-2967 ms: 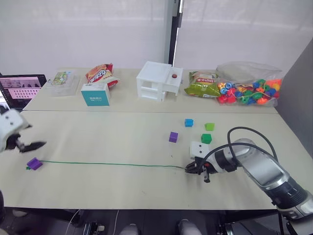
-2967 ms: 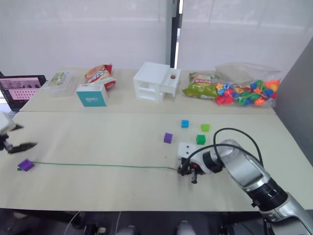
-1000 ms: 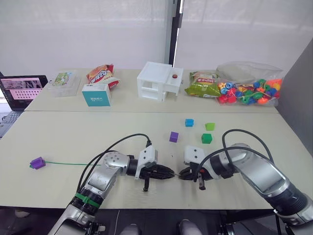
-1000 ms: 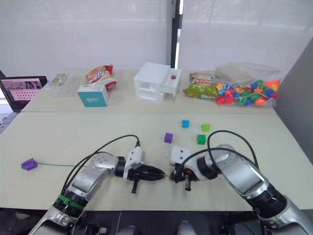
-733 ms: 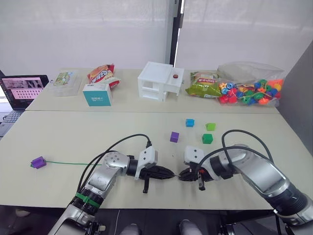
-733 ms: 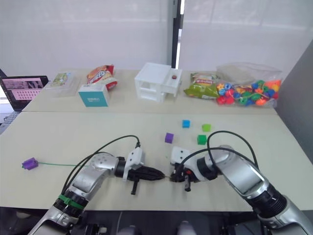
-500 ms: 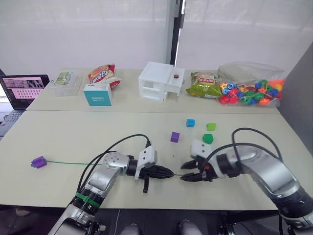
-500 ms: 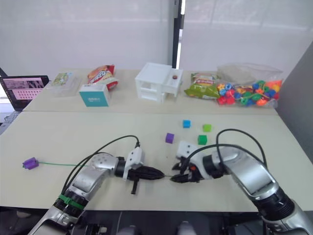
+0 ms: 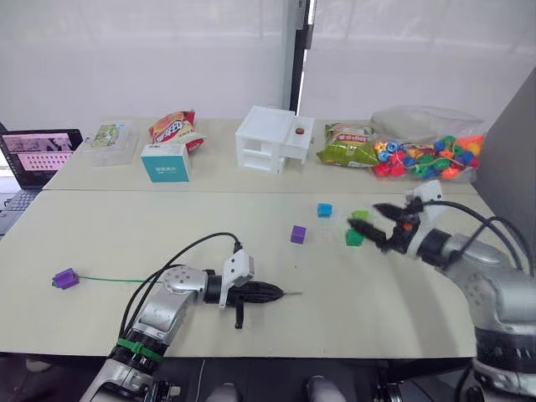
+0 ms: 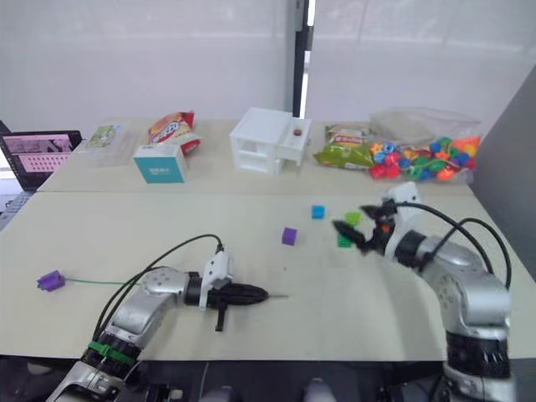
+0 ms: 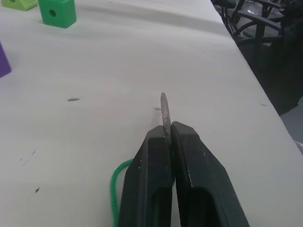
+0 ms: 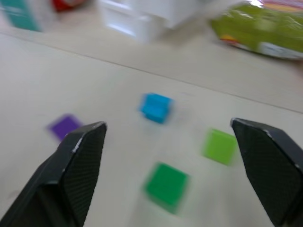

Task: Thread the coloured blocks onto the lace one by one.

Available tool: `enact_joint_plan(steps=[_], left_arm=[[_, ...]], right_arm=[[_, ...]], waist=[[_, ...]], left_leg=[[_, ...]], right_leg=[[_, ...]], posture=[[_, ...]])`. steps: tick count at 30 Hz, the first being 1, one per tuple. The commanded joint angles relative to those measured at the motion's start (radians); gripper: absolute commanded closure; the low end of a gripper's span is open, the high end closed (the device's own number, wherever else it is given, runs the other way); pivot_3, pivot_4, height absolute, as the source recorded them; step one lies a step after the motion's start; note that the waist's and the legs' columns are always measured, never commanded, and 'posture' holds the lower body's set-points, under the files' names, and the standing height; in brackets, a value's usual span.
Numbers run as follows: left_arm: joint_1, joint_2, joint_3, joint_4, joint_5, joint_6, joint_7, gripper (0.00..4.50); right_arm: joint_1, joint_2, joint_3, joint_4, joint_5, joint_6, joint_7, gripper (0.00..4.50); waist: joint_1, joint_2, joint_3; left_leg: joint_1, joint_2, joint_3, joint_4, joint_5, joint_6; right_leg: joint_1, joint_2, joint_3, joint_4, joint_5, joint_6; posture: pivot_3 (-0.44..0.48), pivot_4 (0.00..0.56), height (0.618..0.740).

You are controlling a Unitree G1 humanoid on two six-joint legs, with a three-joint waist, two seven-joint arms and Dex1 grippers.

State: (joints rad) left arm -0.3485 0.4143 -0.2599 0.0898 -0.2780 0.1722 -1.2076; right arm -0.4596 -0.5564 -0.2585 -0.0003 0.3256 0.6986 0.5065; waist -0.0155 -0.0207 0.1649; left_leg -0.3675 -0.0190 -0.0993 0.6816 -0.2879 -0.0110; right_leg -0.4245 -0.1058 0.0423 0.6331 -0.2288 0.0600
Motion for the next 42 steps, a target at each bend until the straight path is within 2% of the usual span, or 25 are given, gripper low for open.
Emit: enact_joint_plan(steps=[1, 8, 27, 33, 42], left_arm=[[0.007, -0.005, 0.009, -0.057, -0.015, -0.006, 0.019, 4.50], [0.049, -0.002, 0.014, -0.110, -0.011, 0.003, 0.059, 4.50], [0.060, -0.011, 0.015, -0.125, -0.007, -0.012, 0.112, 4.50], [0.062, -0.011, 0.014, -0.127, -0.006, -0.012, 0.119, 4.50], [0.075, -0.002, 0.017, -0.129, -0.004, -0.017, 0.125, 4.50]], right_arm=[[-0.065, 0.021, -0.015, 0.095, -0.012, -0.081, -0.034, 0.09], [-0.171, 0.040, 0.015, 0.319, -0.048, -0.163, -0.046, 0.09], [-0.420, 0.078, 0.149, 0.759, -0.166, -0.304, 0.004, 0.09], [-0.456, 0.078, 0.159, 0.831, -0.179, -0.335, 0.014, 0.09], [-0.476, 0.078, 0.133, 0.846, -0.170, -0.350, 0.020, 0.09]], waist=[[-0.004, 0.002, 0.000], [-0.009, 0.003, 0.000], [-0.030, 0.003, 0.000], [-0.028, 0.003, 0.000], [-0.031, 0.003, 0.000]], left_leg=[[0.000, 0.000, 0.000, -0.001, 0.000, 0.000], [0.000, 0.000, 0.001, -0.002, 0.000, 0.000], [0.000, 0.000, 0.000, -0.002, 0.000, 0.000], [0.000, 0.000, 0.000, -0.002, 0.000, 0.000], [0.000, 0.000, 0.000, -0.003, 0.000, 0.000]], right_leg=[[0.000, 0.000, 0.000, 0.000, 0.000, 0.000], [-0.001, 0.000, 0.001, -0.001, 0.000, 0.000], [-0.001, 0.000, 0.001, -0.001, 0.000, 0.000], [-0.001, -0.001, 0.001, -0.001, 0.000, 0.000], [-0.001, -0.001, 0.001, -0.001, 0.000, 0.000]], posture=[[0.000, 0.150, 0.740], [0.000, 0.150, 0.740], [0.000, 0.150, 0.740], [0.000, 0.150, 0.740], [0.000, 0.150, 0.740]])
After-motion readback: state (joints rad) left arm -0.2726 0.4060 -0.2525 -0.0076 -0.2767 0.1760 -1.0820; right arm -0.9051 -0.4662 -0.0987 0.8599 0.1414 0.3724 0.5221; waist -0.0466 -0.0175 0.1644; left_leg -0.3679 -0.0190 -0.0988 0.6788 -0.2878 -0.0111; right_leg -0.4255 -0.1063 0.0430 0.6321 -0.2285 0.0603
